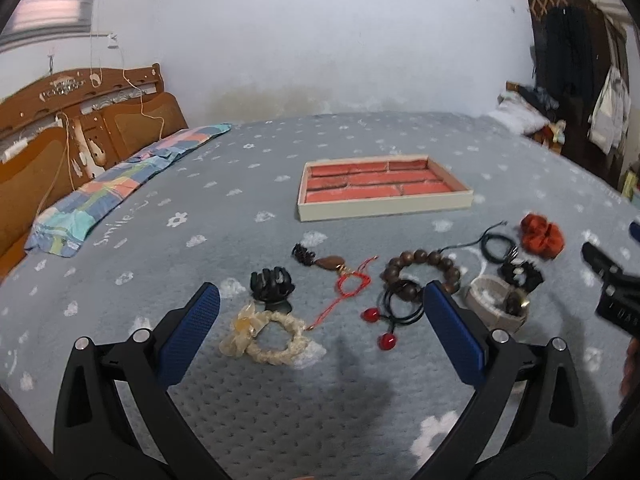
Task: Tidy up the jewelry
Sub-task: 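Grasp the red-string pendant with the left tool while the right tool grasps the black leather bracelet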
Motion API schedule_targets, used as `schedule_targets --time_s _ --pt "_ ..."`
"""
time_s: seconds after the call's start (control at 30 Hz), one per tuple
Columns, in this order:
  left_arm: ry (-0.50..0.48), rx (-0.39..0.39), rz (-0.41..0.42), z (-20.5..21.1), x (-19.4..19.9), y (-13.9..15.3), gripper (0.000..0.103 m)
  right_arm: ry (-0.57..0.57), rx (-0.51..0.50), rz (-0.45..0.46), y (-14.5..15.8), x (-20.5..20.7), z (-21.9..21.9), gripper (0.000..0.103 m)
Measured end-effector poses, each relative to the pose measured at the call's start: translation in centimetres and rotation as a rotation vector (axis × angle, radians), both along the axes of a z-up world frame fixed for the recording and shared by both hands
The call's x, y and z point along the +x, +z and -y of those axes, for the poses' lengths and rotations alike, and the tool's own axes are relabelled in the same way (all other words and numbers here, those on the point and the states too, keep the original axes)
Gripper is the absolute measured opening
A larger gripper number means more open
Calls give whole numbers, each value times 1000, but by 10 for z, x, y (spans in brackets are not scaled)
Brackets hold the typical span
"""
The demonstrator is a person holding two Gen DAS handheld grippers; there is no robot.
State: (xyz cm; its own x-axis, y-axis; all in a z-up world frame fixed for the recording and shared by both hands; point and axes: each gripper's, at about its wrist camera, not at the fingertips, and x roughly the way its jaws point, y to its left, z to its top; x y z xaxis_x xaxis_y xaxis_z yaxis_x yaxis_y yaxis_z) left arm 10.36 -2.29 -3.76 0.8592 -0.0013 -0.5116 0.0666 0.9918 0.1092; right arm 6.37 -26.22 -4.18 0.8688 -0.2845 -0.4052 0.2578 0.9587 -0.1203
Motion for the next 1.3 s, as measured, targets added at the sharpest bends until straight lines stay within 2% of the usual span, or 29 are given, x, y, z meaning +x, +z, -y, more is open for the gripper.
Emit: schedule_targets --time_s 0.13,0.23,0.4,0.57,0.67,0.77,0.83,0.9,0.93,1.0,1.17,1.23,1.3 --pt "-9 -21 -22 -6 5 -10 98 16 41 -24 -5 6 6 99" --pt "-10 -37 -34 -11 13 -14 98 43 32 -41 -9 11 4 99" --pt "-23 -40 -43 -14 26 -16 98 86 90 -70 -16 23 5 99" --pt "-20 -85 -73 -21 45 -17 98 82 96 -85 -19 39 8 99" --pt "-11 -55 -97 -15 63 -13 98 87 89 -106 -18 54 9 99" --pt "-10 -68 -102 -10 76 -8 98 107 98 -108 -17 67 9 99" --pt "-10 -46 -121 -2 89 -11 98 109 97 -121 -20 79 9 99" --pt "-6 -22 -147 4 100 -15 91 117 116 -136 -23 87 10 98" --pt "-20 -26 -171 7 107 -19 87 120 124 -143 -24 92 10 97" --pt "-34 -34 -202 11 115 -24 76 121 119 -155 -26 99 11 86" --pt "-53 -14 -211 19 124 -29 64 137 131 -186 -30 116 13 70" --pt "-65 -11 -219 22 128 -31 62 138 134 -212 -35 126 14 68" --pt "-66 -17 -237 21 132 -37 62 134 136 -232 -40 133 16 61"
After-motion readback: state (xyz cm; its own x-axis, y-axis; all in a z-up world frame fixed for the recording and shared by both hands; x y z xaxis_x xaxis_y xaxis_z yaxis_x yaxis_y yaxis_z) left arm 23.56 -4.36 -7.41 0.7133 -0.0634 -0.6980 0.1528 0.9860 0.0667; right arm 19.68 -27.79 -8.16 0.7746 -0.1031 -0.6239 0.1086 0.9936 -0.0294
